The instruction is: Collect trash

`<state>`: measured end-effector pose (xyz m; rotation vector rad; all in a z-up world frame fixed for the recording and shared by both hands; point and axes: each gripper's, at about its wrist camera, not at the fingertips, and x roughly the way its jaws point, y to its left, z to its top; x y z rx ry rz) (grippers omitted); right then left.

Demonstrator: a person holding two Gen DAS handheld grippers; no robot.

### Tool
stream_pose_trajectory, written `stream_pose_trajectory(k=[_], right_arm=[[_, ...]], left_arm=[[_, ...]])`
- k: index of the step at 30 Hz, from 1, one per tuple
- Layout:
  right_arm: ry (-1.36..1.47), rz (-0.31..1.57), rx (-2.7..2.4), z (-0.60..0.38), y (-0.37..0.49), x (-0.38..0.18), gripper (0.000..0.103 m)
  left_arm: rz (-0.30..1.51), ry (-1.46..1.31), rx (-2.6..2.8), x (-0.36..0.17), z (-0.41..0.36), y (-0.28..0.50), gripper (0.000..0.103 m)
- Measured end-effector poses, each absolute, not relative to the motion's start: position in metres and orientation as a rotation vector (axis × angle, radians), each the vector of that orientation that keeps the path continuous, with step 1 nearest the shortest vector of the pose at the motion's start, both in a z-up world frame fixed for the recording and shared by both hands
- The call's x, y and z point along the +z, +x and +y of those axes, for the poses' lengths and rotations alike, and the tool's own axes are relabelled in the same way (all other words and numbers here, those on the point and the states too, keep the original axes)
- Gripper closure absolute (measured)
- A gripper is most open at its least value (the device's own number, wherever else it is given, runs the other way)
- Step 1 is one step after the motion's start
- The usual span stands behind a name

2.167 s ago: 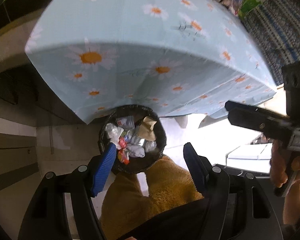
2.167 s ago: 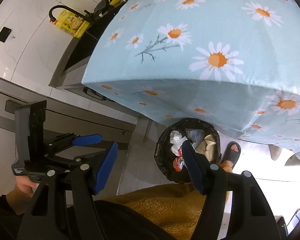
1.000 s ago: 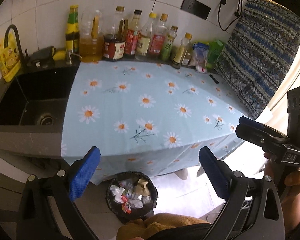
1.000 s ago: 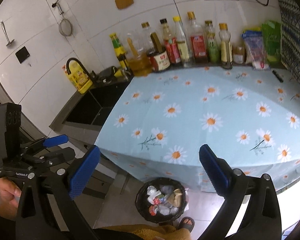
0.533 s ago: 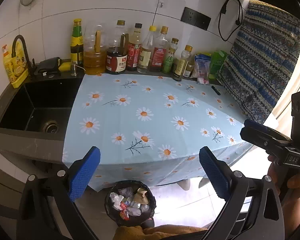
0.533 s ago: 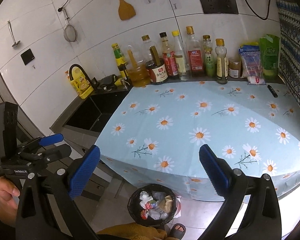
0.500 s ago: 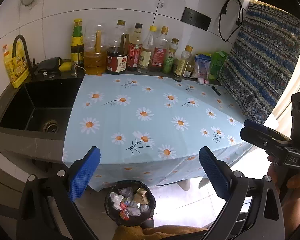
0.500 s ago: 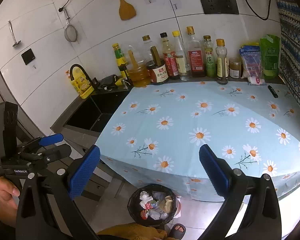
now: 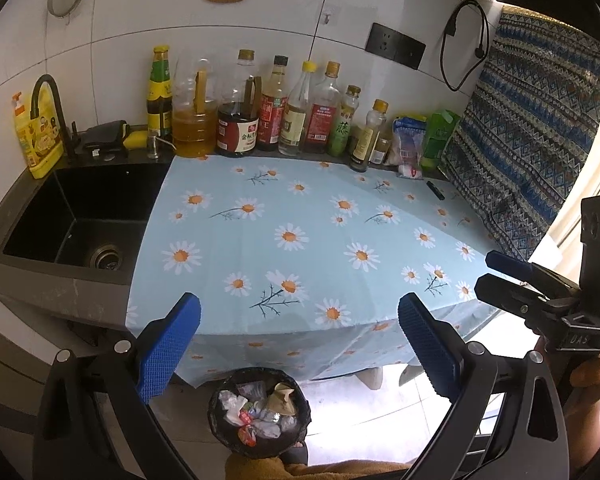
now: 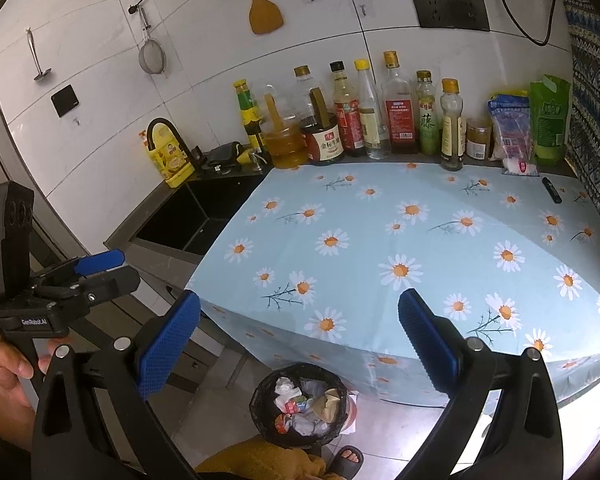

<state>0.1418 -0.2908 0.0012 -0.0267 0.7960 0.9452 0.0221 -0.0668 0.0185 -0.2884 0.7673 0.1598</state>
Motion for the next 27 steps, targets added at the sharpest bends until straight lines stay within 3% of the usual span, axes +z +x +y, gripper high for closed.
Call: stream_pose_trajectory(k=[27], right_arm=[[-0.021,0.818,0.916,-0.298,0.145,-0.002,0.005]], left_arm=[[0.806,-0.299,0.153,0.009,-0.071,0.032,0.007]])
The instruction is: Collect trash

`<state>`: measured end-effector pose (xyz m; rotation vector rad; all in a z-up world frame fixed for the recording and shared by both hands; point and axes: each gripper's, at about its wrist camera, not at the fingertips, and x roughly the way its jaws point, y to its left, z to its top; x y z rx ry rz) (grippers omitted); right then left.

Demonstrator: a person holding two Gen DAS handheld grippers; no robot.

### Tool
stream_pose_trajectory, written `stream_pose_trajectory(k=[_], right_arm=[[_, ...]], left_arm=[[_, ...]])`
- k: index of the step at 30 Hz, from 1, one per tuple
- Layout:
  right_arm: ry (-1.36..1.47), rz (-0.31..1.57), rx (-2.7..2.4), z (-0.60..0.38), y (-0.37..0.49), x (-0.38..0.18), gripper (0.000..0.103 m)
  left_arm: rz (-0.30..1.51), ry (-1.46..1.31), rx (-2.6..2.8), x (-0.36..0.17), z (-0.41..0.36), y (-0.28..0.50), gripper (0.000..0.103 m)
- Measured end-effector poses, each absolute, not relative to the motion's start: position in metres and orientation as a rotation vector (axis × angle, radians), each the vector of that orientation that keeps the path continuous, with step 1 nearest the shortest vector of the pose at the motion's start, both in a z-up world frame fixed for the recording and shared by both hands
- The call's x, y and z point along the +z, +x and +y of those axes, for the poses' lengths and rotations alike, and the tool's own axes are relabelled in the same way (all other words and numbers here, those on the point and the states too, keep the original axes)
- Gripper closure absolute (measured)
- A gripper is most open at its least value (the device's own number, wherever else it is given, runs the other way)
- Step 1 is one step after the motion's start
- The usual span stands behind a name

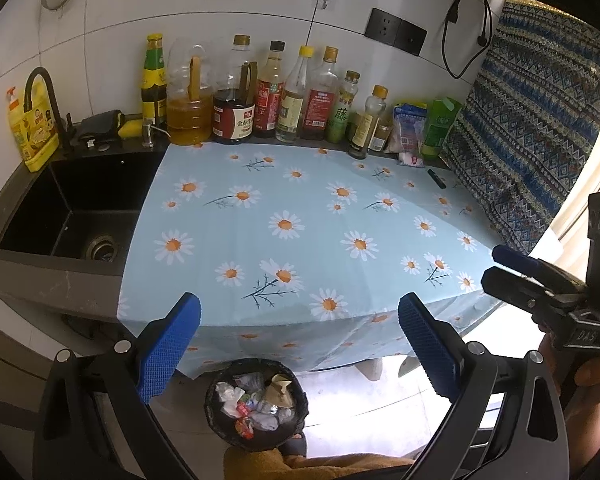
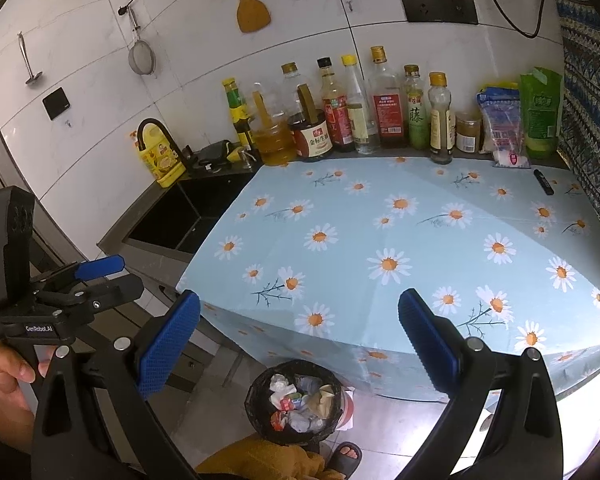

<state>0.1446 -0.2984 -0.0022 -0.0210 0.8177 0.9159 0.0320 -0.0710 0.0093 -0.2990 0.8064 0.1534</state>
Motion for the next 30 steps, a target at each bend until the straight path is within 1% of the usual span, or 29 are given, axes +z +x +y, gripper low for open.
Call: stream_pose_trajectory(k=[30], right_arm=[[-0.001,0.847,0.922,-0.304,0.142,-0.008,0.005]], left_arm=[[0.825,-0.284,0.164,0.006,-0.081,0.034,0.007]])
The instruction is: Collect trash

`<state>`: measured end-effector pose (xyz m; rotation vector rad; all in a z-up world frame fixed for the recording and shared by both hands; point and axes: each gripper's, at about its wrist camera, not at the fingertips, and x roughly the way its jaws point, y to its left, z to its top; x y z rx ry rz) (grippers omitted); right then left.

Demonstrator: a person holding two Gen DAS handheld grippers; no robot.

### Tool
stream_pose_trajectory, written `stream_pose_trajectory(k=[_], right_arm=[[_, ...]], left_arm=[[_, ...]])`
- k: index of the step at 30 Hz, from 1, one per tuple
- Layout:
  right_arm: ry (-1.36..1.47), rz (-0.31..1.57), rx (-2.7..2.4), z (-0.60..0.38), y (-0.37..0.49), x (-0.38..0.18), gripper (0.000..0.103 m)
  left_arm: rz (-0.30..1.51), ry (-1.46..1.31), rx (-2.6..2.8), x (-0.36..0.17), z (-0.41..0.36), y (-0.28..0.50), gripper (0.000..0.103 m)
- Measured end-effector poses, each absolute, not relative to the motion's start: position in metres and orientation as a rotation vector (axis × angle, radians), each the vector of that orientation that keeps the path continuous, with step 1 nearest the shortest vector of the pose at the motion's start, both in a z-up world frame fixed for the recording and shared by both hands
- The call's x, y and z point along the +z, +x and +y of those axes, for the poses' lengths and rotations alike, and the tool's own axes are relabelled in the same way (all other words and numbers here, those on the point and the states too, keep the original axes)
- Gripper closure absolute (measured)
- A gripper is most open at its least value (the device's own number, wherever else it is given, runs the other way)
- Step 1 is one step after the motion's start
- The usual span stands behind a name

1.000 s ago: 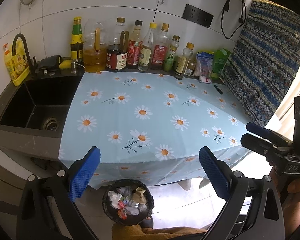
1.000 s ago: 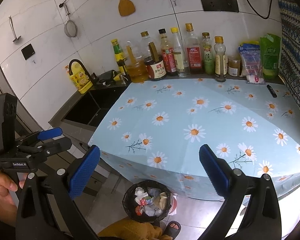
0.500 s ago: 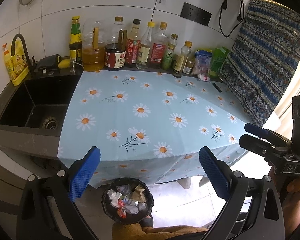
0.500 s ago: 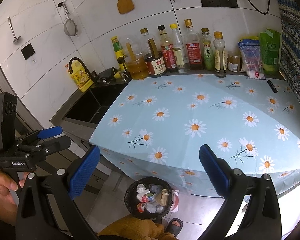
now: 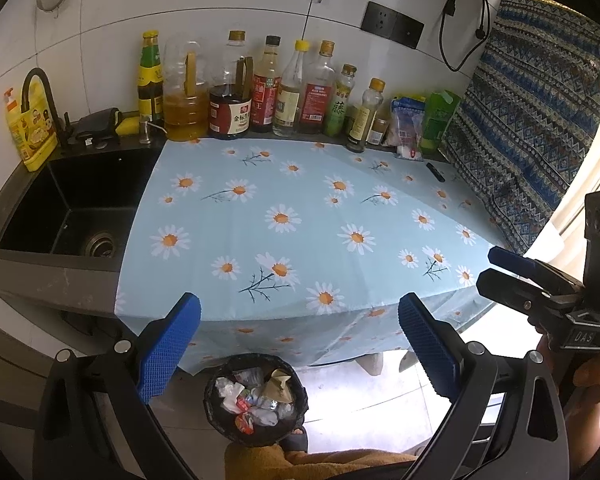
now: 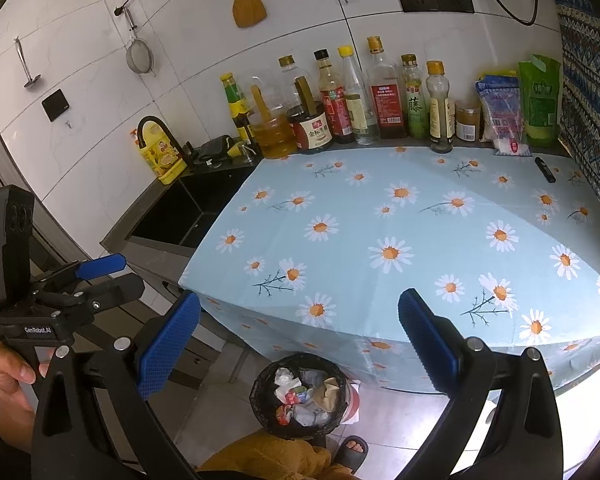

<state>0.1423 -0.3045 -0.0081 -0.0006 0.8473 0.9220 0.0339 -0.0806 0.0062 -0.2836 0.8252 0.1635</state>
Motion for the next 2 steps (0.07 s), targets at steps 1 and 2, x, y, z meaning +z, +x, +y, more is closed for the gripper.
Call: stream_pose_trajectory(k=[1,2], right_arm=[[0.001,0.846,0.92,-0.3044,0.143,-0.0084,0.005],[0.001,0.848,0.922,-0.3041,0.1433,-0.0086,0.005]], left_arm=[[0.823,-0.288,0.171,0.0061,-0.0799,0.0339,0.007],[0.822,-0.29,0.172,0.006,-0.0793,0.0341,0.007]])
